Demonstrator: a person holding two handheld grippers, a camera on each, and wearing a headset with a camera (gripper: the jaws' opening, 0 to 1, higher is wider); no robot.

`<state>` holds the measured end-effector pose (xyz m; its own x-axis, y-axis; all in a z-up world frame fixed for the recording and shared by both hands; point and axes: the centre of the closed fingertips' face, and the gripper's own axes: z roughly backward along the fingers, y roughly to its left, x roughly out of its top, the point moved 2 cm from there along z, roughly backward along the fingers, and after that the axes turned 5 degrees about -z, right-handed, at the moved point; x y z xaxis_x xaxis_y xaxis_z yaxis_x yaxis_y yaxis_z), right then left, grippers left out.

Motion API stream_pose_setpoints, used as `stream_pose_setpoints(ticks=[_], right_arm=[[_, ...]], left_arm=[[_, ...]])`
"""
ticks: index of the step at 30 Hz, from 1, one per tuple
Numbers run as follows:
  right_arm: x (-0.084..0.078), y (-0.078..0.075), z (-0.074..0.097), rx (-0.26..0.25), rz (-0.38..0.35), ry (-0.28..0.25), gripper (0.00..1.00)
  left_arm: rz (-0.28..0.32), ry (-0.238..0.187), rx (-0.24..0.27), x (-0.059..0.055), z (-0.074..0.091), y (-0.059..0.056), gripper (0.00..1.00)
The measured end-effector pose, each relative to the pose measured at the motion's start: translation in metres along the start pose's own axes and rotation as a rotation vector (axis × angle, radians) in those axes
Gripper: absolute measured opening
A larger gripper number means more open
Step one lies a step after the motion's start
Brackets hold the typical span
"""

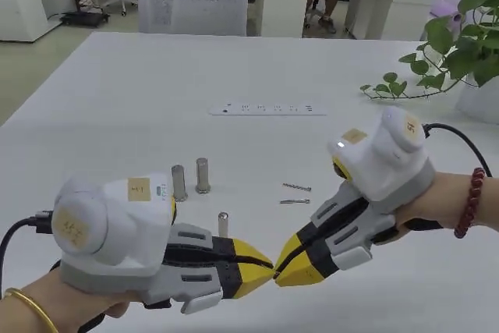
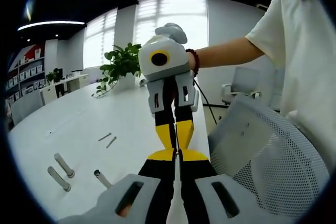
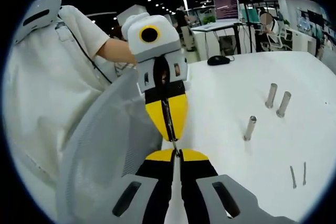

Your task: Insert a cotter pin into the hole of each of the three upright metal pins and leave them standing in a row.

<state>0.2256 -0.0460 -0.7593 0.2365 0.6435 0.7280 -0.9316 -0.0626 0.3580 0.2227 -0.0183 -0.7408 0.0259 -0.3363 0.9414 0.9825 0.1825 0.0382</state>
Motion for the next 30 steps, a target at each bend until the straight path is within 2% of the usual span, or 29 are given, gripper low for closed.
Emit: stream_pose_setpoints(ticks=[5,11,23,30], right_arm=[[0.000,0.000,-0.001,0.004,0.006,0.008,0.05],[0.001,-0.002,-0.001,-0.018,0.053,0.014,0.03],[0.004,-0.011,0.002,-0.099,0.124,0.064,0.02],[0.003,-0.022,0.005,-0.161,0.146,0.090,0.02]], left_arm=[[-0.007,0.009,-0.002,-0.001,0.000,0.000,0.00],[-0.009,0.013,0.009,-0.002,0.000,0.004,0.00],[0.004,0.017,0.083,-0.004,0.000,0.014,0.02],[0.015,0.032,0.122,-0.011,0.003,0.018,0.11]])
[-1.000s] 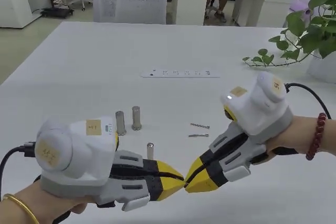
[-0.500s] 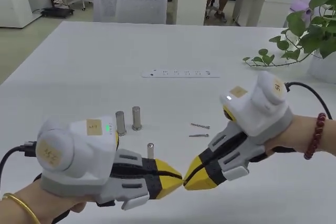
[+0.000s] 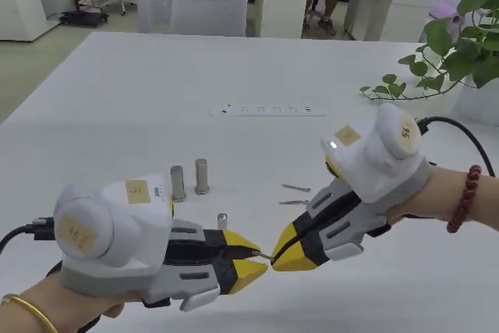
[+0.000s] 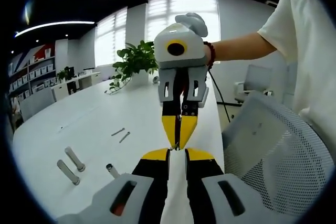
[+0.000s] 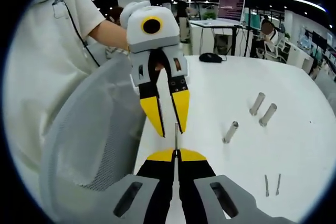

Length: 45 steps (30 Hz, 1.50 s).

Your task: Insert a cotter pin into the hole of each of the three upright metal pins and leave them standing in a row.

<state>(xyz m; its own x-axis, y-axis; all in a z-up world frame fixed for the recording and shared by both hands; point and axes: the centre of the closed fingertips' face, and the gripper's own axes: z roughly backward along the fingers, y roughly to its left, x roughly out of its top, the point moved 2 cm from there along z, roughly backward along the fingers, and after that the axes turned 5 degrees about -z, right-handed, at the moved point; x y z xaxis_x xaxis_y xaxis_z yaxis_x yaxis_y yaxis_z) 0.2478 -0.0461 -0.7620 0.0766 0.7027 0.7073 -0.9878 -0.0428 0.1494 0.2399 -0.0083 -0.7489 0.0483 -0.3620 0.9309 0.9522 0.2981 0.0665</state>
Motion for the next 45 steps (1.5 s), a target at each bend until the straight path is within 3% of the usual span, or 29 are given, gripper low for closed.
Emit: stream_pose_setpoints(ticks=[9,16,24,35,45], right_arm=[[-0.002,-0.017,0.003,-0.084,0.030,0.048,0.02],[0.000,-0.029,0.005,-0.120,0.043,0.064,0.02],[-0.008,-0.048,0.003,-0.182,0.060,0.128,0.02],[-0.012,-0.067,-0.003,-0.199,0.057,0.174,0.02],[-0.016,-0.079,-0.012,-0.213,0.102,0.229,0.03]], left_arm=[[0.046,0.013,0.113,-0.012,0.008,0.020,0.17],[0.066,0.024,0.191,-0.018,0.013,0.035,0.20],[0.083,0.036,0.281,-0.025,0.015,0.054,0.26],[0.095,0.061,0.330,-0.035,0.006,0.073,0.28],[0.132,0.085,0.362,-0.049,-0.002,0.087,0.27]])
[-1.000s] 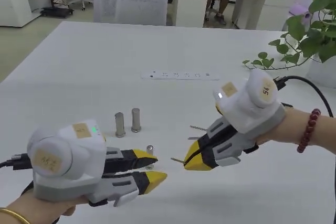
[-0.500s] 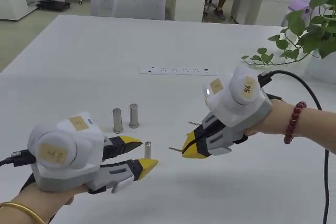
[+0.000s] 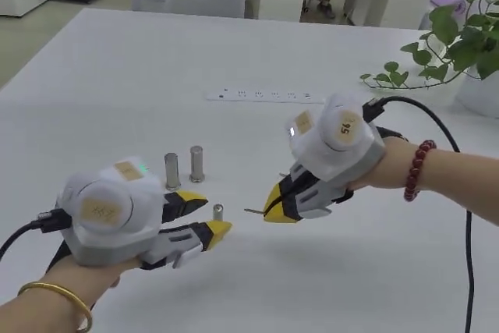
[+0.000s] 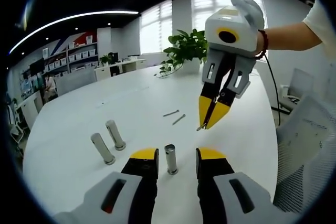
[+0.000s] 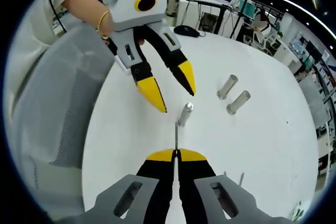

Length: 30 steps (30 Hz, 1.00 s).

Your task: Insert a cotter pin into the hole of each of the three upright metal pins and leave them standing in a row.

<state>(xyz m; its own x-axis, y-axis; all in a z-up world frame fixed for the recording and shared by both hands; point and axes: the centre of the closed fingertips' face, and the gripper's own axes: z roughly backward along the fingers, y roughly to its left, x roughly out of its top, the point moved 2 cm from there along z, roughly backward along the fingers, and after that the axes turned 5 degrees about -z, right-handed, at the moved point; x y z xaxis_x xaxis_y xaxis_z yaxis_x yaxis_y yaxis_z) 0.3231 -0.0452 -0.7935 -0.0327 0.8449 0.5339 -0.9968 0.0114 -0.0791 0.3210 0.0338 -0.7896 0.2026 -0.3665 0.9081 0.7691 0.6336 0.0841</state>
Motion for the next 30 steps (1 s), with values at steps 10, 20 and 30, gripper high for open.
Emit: stream_pose_setpoints(ticks=[10,20,30], right_arm=[[0.000,-0.011,-0.009,-0.020,0.030,0.048,0.03],[0.003,-0.016,-0.019,-0.024,0.061,0.059,0.03],[0.005,-0.021,-0.025,-0.044,0.076,0.066,0.03]], left_arm=[[0.052,0.024,0.002,-0.012,-0.012,0.004,0.24],[0.071,0.038,0.005,-0.017,-0.019,0.005,0.19],[0.090,0.048,0.007,-0.022,-0.023,0.007,0.14]])
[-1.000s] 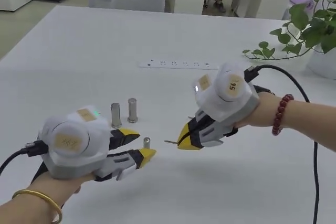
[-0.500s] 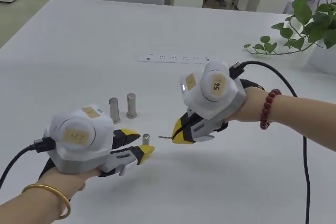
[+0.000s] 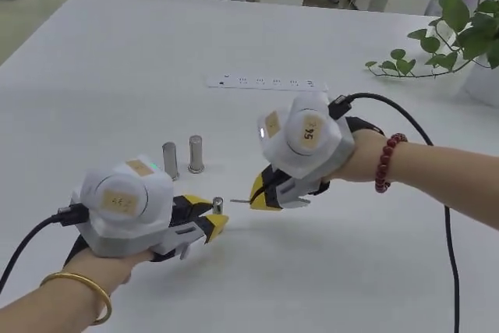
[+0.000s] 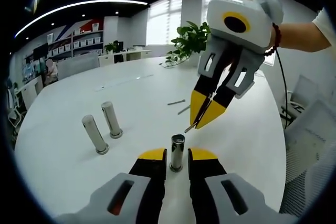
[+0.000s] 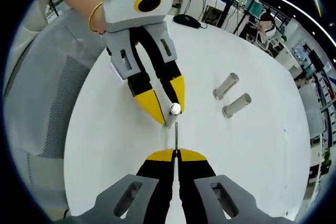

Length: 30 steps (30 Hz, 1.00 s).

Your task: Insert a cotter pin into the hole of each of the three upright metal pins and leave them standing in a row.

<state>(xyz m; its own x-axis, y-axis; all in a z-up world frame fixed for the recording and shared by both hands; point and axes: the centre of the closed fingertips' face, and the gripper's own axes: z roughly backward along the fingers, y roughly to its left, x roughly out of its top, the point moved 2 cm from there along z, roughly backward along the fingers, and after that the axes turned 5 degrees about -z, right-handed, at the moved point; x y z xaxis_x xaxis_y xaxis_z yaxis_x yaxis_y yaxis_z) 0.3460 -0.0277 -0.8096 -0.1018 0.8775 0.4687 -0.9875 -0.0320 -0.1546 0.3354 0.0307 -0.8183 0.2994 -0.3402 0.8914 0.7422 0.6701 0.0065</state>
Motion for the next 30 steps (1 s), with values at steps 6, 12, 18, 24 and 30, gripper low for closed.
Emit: stream_pose_setpoints(ticks=[6,12,18,24,30], right_arm=[[0.0019,0.0011,-0.0035,0.009,-0.003,-0.004,0.03],[0.0052,-0.0003,-0.0044,0.006,-0.002,-0.011,0.03],[0.0065,-0.0007,-0.0045,0.007,0.005,-0.008,0.03],[0.0066,0.0002,-0.0055,0.008,0.014,-0.001,0.03],[0.0084,-0.0003,-0.0060,0.003,0.029,0.004,0.03]], left_arm=[[0.001,0.003,0.001,-0.0012,-0.0020,-0.0001,0.14],[-0.008,0.012,0.000,-0.0039,-0.0016,-0.0005,0.08],[-0.006,0.015,0.002,-0.0060,-0.0022,-0.0004,0.08],[-0.006,0.016,0.003,-0.0055,-0.0020,0.0001,0.08],[-0.005,0.015,0.003,-0.0056,-0.0019,0.0001,0.07]])
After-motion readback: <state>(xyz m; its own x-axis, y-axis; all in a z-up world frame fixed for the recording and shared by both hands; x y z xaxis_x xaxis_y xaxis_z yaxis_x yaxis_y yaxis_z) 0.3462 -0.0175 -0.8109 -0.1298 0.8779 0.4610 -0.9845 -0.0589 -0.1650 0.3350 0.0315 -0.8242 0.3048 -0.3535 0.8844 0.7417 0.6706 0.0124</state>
